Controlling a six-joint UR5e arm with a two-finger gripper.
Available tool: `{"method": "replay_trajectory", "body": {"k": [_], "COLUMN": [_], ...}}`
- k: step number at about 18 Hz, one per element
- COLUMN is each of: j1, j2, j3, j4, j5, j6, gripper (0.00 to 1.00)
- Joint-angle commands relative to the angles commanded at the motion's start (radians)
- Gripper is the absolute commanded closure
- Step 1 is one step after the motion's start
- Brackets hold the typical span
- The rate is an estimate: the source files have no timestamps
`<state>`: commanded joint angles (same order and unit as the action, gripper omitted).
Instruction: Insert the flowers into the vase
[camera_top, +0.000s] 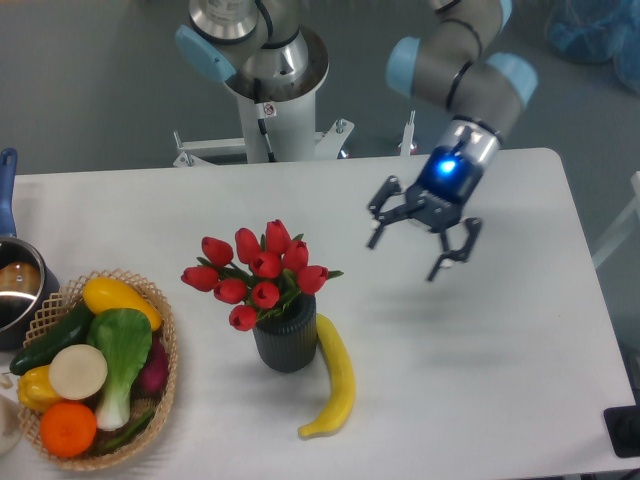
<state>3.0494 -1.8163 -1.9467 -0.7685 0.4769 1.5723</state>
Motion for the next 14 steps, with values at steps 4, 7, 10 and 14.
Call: {"method": "replay_trajectory", "body": {"k": [4,7,10,14], "j1": [0.072,0.106,0.129,0.143], "j2": [0.040,0.058,0.080,0.135], "j3": [0.046,0.074,0.094,0.106], "j4": [-0.003,-0.005,-0.006,-0.015], "j5": [0.277,0.497,0.613,0.797], "j6": [0.008,0.018,0.067,0.071], "gripper": [0.00,0.00,0.00,0.00]}}
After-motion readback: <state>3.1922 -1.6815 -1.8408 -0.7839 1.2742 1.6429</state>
